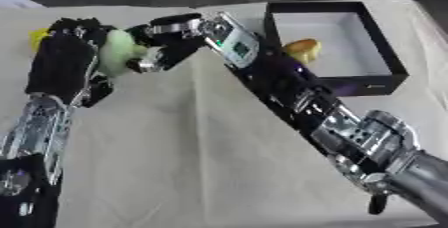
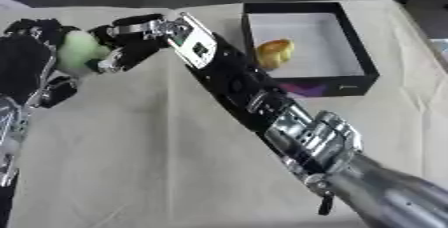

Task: Pick up the objects with one hand, pass them to the other hand, and then place them into the box on the other side of the table.

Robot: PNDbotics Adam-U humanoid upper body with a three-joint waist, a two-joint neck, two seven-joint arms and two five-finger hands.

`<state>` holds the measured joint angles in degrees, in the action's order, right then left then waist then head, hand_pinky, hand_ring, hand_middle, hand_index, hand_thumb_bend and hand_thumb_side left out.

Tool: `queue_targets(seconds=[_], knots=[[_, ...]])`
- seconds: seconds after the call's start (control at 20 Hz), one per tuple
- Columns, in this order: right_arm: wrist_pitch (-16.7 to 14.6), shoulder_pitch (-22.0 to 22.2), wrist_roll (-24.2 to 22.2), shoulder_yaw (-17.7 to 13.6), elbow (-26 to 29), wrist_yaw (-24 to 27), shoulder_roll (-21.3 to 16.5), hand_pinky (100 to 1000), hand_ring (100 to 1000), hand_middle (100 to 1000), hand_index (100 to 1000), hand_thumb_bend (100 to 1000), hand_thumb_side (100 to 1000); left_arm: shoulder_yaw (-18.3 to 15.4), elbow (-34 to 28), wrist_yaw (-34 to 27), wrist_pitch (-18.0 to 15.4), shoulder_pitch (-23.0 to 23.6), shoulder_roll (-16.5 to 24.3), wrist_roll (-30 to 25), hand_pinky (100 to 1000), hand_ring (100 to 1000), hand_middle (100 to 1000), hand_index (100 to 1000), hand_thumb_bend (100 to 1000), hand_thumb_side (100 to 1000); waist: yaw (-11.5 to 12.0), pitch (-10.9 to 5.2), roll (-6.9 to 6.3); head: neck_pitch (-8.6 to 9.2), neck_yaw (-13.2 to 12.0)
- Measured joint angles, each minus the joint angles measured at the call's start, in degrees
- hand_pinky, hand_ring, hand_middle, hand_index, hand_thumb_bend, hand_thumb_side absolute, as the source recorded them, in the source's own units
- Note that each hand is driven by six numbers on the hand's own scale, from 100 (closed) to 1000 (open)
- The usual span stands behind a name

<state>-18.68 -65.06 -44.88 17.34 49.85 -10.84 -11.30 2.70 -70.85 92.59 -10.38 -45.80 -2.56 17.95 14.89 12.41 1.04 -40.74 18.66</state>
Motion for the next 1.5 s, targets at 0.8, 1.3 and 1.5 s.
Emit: queue_targets(seconds=[0.8, 1.3, 1.5], knots=[[2.9, 0.0, 3.3, -0.7, 0.0, -0.1, 1.5, 1000, 1000, 898, 1000, 100, 560, 0.2, -1.4, -2.1, -0.3, -0.1, -2.2, 1.2, 719, 569, 500, 583, 109, 100, 0.2, 0.25, 0.41, 0.12, 1.1], [12.3, 0.5, 8.2, -0.7, 0.3, 6.7, 2.6, 920, 1000, 438, 906, 100, 219, 0.5, -1.6, -2.2, -0.6, -0.5, -3.0, 1.0, 757, 654, 590, 703, 492, 100, 0.0, 0.4, 0.32, 0.14, 1.2], [16.0, 0.6, 8.7, -0.7, 0.3, 9.4, 2.5, 896, 1000, 384, 860, 100, 207, 0.5, -2.4, -1.8, -0.1, -0.1, -2.9, 2.3, 830, 816, 787, 895, 718, 289, 0.1, 0.39, 0.01, 0.14, 1.5]])
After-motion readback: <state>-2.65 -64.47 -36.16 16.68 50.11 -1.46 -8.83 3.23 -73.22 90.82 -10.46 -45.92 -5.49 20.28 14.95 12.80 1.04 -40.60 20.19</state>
